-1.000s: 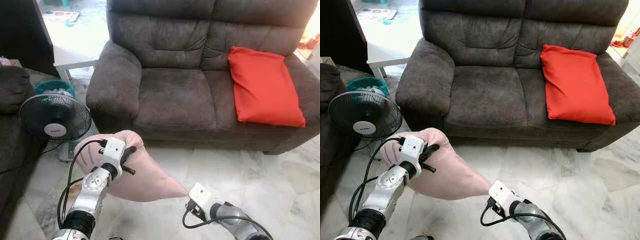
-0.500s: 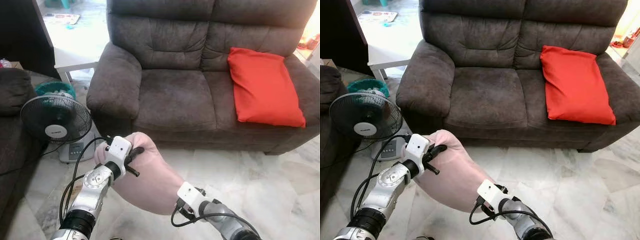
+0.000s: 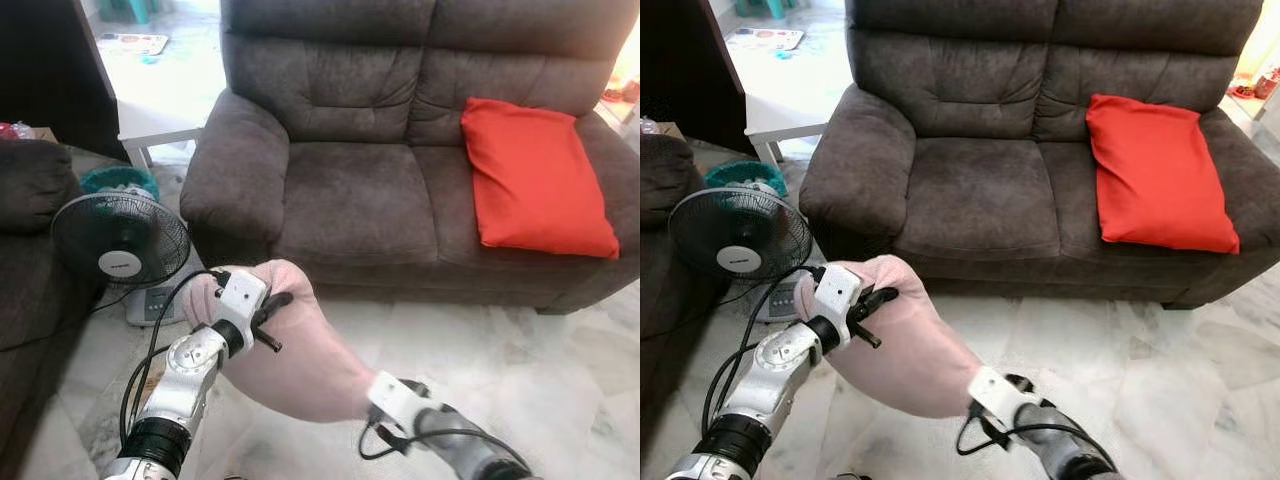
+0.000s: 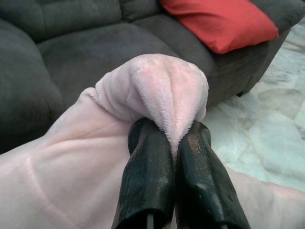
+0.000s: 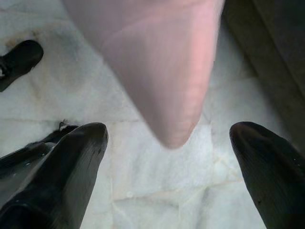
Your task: Move the pillow to the sofa from floor
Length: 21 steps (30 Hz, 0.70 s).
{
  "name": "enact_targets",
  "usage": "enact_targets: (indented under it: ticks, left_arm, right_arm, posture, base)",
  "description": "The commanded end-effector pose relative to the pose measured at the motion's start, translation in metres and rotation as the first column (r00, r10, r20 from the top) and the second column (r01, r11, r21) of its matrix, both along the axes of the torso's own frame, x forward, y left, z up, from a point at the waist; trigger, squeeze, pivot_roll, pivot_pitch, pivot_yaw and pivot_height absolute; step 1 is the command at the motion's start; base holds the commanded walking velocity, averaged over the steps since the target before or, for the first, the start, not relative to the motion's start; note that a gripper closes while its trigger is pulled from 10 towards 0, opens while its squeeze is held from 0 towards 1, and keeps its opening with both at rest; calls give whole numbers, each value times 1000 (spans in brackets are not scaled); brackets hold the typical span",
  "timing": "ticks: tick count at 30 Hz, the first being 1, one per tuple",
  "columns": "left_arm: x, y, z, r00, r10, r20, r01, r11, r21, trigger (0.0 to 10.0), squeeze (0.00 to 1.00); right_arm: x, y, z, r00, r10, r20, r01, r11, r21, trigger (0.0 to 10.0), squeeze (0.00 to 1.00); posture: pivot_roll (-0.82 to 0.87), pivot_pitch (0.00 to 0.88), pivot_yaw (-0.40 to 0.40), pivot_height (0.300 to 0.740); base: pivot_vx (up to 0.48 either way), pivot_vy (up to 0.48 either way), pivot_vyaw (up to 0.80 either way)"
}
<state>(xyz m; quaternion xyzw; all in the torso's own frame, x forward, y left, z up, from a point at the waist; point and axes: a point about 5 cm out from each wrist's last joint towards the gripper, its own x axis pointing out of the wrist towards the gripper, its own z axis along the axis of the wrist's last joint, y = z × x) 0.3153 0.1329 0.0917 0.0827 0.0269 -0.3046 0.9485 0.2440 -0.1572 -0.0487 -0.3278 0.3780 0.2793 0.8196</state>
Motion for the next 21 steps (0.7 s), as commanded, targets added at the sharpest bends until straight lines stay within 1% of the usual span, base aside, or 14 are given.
enact_targets:
  ticks: [1,2,3,4,5,10,16,18,21]
  left_arm:
    - [2,-11,19,995,-56,80,59,998,-37,10000,0]
    - [-1,-12,19,993,-93,76,94,995,-17,10000,0]
    - [-1,-12,19,993,-93,76,94,995,-17,10000,0]
    - [-3,-13,19,990,-118,73,118,993,3,10000,0]
    - [-5,-13,19,989,-135,67,135,991,4,10000,0]
    - [-9,-14,21,981,-184,60,183,983,23,10000,0]
    - [-9,-13,23,981,-183,63,180,983,37,10000,0]
    - [-6,-10,25,984,-163,71,160,986,51,10000,0]
    - [-5,-9,25,985,-151,79,146,987,63,10000,0]
  right_arm:
    - [-2,2,-1,1000,2,-2,-2,1000,11,10000,0]
    - [-3,-1,-2,1000,-1,-1,1,1000,10,10000,0]
    - [-3,-1,-2,1000,-1,-1,1,1000,10,10000,0]
    - [0,1,0,1000,-1,5,1,1000,10,10000,0]
    - [3,3,2,1000,-1,8,1,1000,12,10000,0]
    - [2,2,1,1000,3,-1,-3,1000,7,10000,0]
    - [-7,-1,-5,999,5,-37,-6,1000,-4,10000,0]
    - [-12,-4,-8,998,16,-65,-16,1000,-12,10000,0]
    - [-15,-6,-10,997,12,-80,-13,1000,-10,10000,0]
  posture:
    - [100,32,-82,740]
    - [100,32,-82,740]
    - [100,32,-82,740]
    - [103,36,-81,740]
    - [105,36,-82,740]
    - [110,42,-84,740]
    - [111,43,-84,740]
    - [112,46,-84,740]
    - [112,46,-84,740]
  base:
    - [0,0,0]
    - [0,0,0]
    - [0,0,0]
    - [0,0,0]
    - [0,0,0]
    - [0,0,0]
    - [0,0,0]
    - [0,0,0]
    - [0,0,0]
